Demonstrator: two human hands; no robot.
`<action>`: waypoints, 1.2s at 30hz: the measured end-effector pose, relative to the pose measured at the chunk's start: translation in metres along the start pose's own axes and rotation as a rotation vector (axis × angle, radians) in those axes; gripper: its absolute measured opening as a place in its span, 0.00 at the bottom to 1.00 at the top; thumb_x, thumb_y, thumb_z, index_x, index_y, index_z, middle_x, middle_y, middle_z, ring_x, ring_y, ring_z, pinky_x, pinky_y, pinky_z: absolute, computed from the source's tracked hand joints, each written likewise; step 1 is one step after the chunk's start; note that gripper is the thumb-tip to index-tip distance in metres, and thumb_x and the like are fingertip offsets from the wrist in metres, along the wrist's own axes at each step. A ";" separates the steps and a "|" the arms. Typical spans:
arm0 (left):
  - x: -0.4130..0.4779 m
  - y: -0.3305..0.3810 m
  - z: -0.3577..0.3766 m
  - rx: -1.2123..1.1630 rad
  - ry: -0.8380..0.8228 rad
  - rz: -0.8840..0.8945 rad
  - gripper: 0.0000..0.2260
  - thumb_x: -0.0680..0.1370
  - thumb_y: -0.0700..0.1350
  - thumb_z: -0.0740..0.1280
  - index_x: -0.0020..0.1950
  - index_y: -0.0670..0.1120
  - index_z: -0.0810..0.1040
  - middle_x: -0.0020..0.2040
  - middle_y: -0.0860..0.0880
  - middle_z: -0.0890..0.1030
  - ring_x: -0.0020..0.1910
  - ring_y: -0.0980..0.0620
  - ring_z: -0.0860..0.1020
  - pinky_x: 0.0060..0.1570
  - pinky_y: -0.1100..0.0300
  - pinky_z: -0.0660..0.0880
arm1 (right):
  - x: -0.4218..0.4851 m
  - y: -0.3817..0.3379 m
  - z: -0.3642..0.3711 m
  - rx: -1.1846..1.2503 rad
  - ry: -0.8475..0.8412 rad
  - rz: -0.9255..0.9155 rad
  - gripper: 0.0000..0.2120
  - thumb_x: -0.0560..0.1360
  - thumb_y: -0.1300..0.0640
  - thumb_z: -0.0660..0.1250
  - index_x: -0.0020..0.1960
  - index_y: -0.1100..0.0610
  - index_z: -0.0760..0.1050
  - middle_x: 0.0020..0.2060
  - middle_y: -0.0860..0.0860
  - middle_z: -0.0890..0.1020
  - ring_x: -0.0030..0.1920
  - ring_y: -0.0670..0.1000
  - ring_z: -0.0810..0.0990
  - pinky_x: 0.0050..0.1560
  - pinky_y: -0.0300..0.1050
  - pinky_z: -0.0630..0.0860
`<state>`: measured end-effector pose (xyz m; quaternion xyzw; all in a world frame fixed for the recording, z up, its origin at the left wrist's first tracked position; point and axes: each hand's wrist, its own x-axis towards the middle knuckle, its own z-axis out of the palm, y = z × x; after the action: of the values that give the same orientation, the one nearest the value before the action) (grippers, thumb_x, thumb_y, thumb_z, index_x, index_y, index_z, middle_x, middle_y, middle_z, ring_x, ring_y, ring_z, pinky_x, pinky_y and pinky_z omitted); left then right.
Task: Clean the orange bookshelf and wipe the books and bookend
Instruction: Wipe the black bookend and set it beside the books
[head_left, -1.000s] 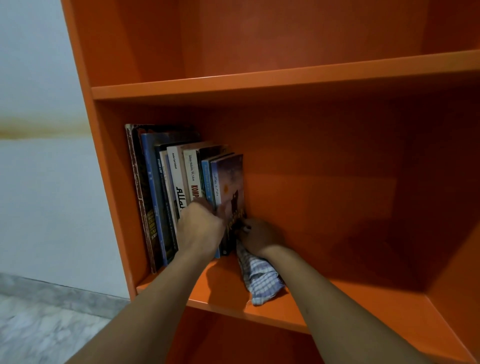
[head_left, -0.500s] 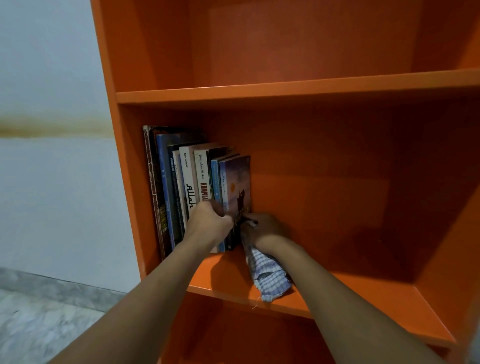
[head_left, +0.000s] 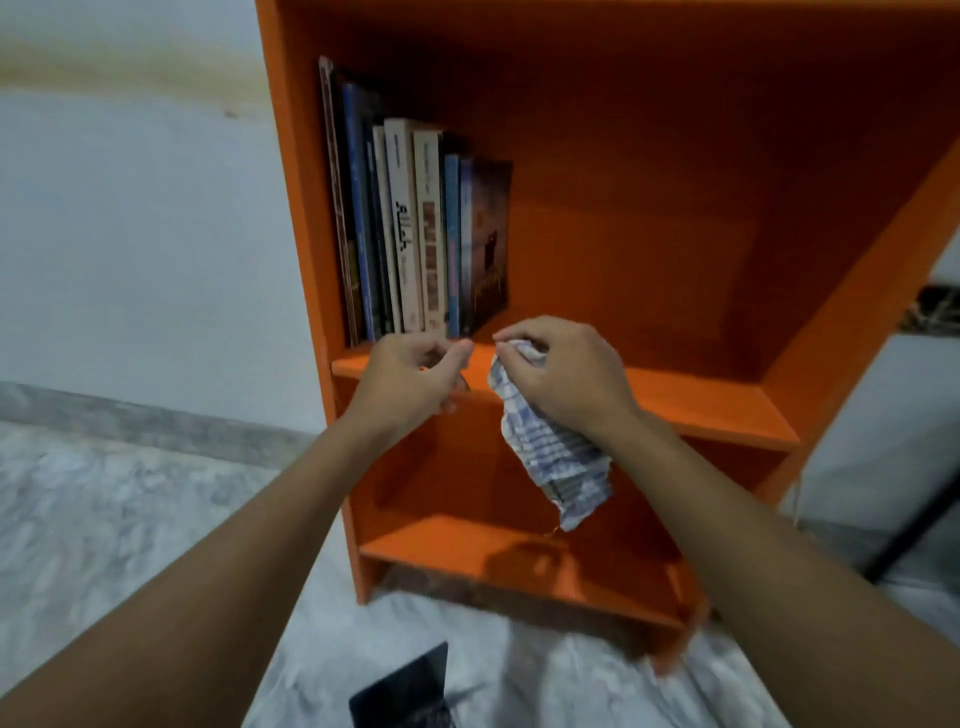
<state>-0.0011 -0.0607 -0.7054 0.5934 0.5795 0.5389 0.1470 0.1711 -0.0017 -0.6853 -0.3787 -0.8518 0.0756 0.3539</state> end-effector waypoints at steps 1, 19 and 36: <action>-0.015 -0.010 0.003 -0.030 0.018 -0.005 0.17 0.81 0.51 0.66 0.40 0.40 0.81 0.33 0.45 0.83 0.27 0.45 0.81 0.31 0.49 0.79 | -0.016 -0.004 0.002 -0.018 -0.027 -0.018 0.11 0.80 0.46 0.64 0.58 0.47 0.80 0.55 0.44 0.82 0.55 0.47 0.79 0.53 0.49 0.77; -0.213 -0.213 0.047 0.827 -0.759 -0.598 0.07 0.81 0.45 0.63 0.46 0.43 0.74 0.51 0.42 0.78 0.47 0.47 0.75 0.44 0.58 0.70 | -0.210 0.079 0.179 0.206 -0.752 0.434 0.19 0.74 0.40 0.71 0.59 0.49 0.80 0.64 0.49 0.79 0.63 0.51 0.77 0.61 0.56 0.75; -0.189 -0.157 -0.009 -0.254 -0.201 -0.778 0.15 0.77 0.52 0.69 0.57 0.44 0.83 0.51 0.44 0.86 0.50 0.44 0.85 0.46 0.56 0.82 | -0.189 0.064 0.191 0.599 -0.784 0.450 0.10 0.82 0.47 0.62 0.53 0.52 0.77 0.50 0.53 0.80 0.52 0.56 0.80 0.59 0.49 0.72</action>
<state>-0.0439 -0.1805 -0.9157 0.3572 0.6721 0.4498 0.4673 0.1701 -0.0624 -0.9544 -0.3778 -0.7589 0.5248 0.0773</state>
